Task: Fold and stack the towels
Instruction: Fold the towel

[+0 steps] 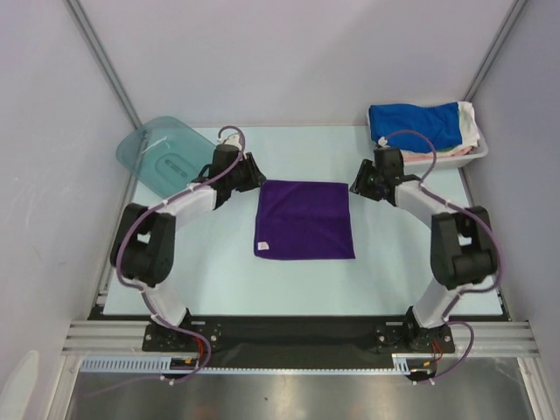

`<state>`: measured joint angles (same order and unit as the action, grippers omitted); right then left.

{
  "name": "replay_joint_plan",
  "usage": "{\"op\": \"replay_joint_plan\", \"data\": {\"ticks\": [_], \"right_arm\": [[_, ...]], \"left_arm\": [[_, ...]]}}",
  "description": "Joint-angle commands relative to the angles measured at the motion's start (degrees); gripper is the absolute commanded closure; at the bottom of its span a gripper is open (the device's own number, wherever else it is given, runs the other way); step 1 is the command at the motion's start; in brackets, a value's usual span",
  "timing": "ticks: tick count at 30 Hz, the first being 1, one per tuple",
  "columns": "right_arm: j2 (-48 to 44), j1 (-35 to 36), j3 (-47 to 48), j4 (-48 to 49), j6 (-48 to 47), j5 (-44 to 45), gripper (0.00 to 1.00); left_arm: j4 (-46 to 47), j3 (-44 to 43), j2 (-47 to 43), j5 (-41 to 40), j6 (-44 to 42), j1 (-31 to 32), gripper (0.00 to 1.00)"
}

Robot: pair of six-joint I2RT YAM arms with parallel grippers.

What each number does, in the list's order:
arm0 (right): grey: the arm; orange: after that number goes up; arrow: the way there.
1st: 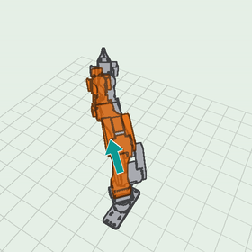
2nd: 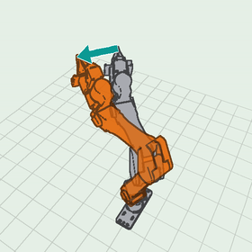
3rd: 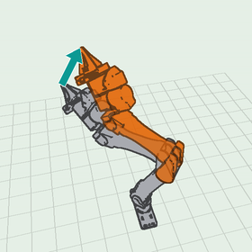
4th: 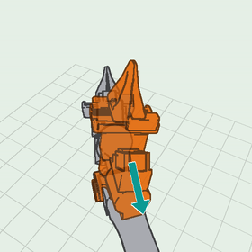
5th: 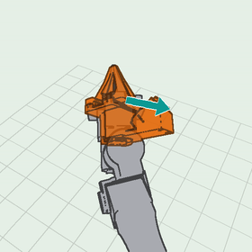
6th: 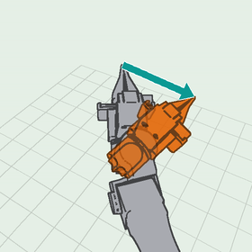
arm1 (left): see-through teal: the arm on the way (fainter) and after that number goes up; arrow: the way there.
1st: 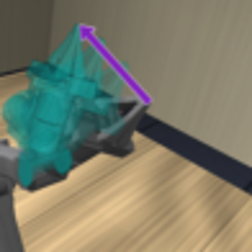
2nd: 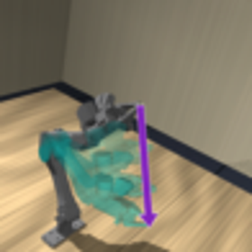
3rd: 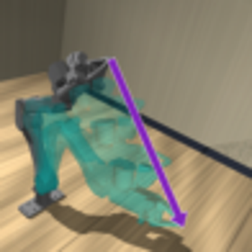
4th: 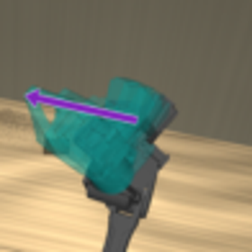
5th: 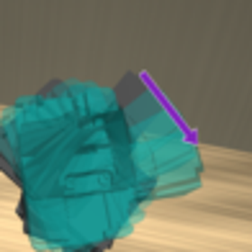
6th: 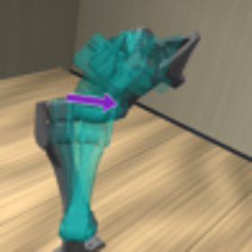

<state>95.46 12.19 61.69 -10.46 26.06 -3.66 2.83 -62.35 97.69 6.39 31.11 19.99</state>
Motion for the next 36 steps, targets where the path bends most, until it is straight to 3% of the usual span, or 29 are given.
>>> {"op": "replay_joint_plan", "data": {"ticks": [1, 6, 10, 36], "right_arm": [[8.49, -1.55, 8.34, 2.54, -2.51, 0.85, 0.55], [19.48, -1.55, 17.57, 0.62, -3.56, -1.25, 0.56], [22.22, -1.38, 19.95, 1.58, -3.91, -1.53, 0.55], [25.83, 1.44, 23.48, -3.52, -6.55, 2.08, 0.6]], "left_arm": [[-4.84, -9.25, 8.9, -0.94, -3.95, -1.27, 0.61], [-11.17, -17.88, 16.64, -0.77, -7.29, -1.88, 0.6], [-11.97, -20.09, 19.03, -0.51, -8.26, -2.23, 0.58], [-17.24, -30.11, 29.66, 4.59, -10.37, -2.94, 0.58]]}}
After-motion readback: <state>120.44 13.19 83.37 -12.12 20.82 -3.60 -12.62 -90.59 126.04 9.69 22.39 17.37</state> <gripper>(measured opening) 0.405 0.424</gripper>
